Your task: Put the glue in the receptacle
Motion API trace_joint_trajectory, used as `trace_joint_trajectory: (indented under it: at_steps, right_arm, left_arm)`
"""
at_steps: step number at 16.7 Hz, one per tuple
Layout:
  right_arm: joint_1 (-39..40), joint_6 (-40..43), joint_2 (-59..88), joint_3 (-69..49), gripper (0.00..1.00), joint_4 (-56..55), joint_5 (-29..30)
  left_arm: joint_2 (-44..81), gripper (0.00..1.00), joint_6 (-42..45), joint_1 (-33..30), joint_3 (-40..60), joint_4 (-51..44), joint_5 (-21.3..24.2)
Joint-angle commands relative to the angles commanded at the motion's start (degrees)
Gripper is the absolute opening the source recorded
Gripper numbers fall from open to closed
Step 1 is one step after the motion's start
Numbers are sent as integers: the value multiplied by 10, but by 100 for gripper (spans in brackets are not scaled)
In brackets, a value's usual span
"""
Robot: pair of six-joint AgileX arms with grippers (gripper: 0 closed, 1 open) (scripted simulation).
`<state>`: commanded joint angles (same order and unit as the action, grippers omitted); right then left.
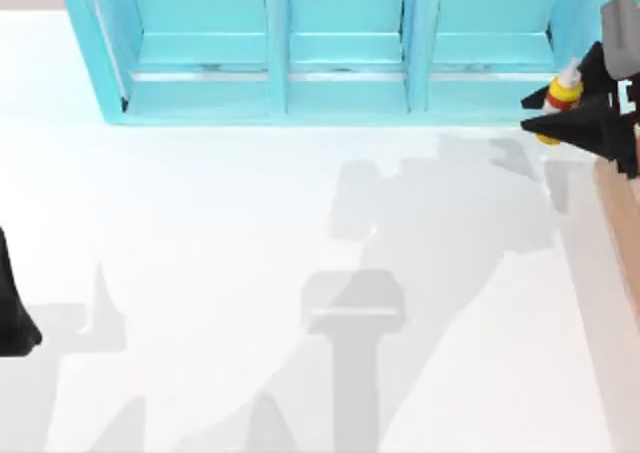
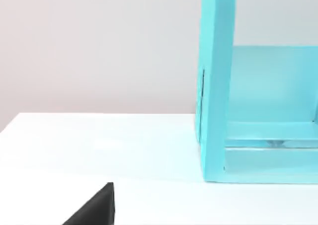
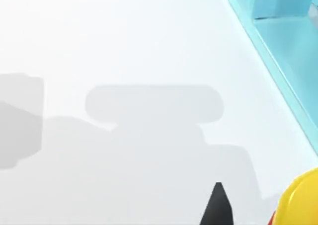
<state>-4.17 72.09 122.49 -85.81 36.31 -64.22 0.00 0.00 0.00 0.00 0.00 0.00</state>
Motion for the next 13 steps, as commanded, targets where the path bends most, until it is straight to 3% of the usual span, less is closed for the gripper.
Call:
trace_joint_trajectory:
  at_steps: [8, 13]
  right_arm:
    - [-375, 262, -129, 170, 0, 197, -16]
    - [-486, 352, -186, 241, 0, 266, -16]
  left_arm:
    - [0, 100, 0, 0, 0, 0, 0]
    - [0, 100, 0, 0, 0, 0, 0]
